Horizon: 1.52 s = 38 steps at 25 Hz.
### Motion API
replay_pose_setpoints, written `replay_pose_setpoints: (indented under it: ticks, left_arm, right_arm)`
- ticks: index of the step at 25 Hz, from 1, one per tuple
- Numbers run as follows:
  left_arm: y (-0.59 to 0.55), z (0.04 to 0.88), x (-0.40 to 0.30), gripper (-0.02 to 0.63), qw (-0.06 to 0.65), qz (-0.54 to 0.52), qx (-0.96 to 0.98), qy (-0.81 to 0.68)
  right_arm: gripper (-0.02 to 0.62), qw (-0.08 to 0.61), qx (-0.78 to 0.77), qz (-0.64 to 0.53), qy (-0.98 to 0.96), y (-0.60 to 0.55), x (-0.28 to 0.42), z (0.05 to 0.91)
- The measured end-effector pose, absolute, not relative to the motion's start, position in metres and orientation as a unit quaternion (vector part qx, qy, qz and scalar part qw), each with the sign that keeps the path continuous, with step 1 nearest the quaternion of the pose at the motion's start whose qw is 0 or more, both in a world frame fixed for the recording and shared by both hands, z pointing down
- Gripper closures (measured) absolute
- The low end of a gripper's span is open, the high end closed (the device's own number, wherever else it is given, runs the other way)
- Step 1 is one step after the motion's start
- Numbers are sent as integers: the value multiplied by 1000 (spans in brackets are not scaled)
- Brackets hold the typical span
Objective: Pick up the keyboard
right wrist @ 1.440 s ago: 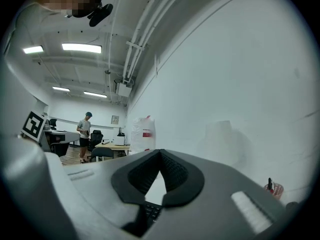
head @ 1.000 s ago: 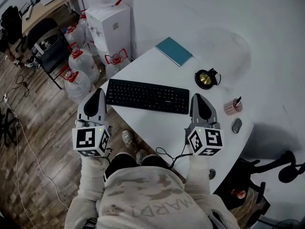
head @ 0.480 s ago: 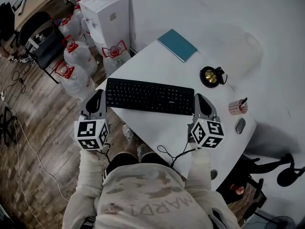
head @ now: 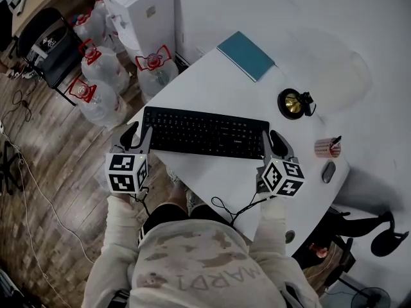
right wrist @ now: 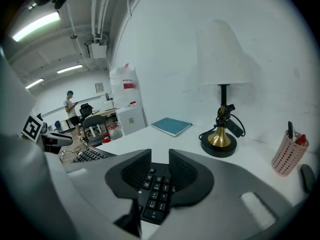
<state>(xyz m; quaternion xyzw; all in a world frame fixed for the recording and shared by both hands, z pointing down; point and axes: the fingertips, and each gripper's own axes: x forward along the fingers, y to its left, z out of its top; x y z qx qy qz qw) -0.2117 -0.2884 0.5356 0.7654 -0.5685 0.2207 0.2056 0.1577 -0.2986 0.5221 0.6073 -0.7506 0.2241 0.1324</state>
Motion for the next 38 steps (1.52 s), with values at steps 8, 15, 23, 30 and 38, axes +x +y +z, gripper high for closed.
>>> replay_pose_setpoints:
  ticks: [8,15,23,30,38]
  left_arm:
    - [-305,576,-213,393,249,262,756,-546]
    - [-313,602,-212,340,291,273,745,-534]
    - [-316,624,-206,299,328,285,731,-527]
    - [-317,632,-207,287,371,271,727,-511]
    - [-318,633,-205,291,381,274,724,-505]
  right_arm:
    - [405,178,596,261,-739,-310,164,562]
    - [347,203,597,288,-721,-313,178,591]
    - [299,211,579,332,-714,-312,188,621]
    - [290,178,560,375,-717,-312,186,634]
    - [304,174,555,383,-717,-312,184,635]
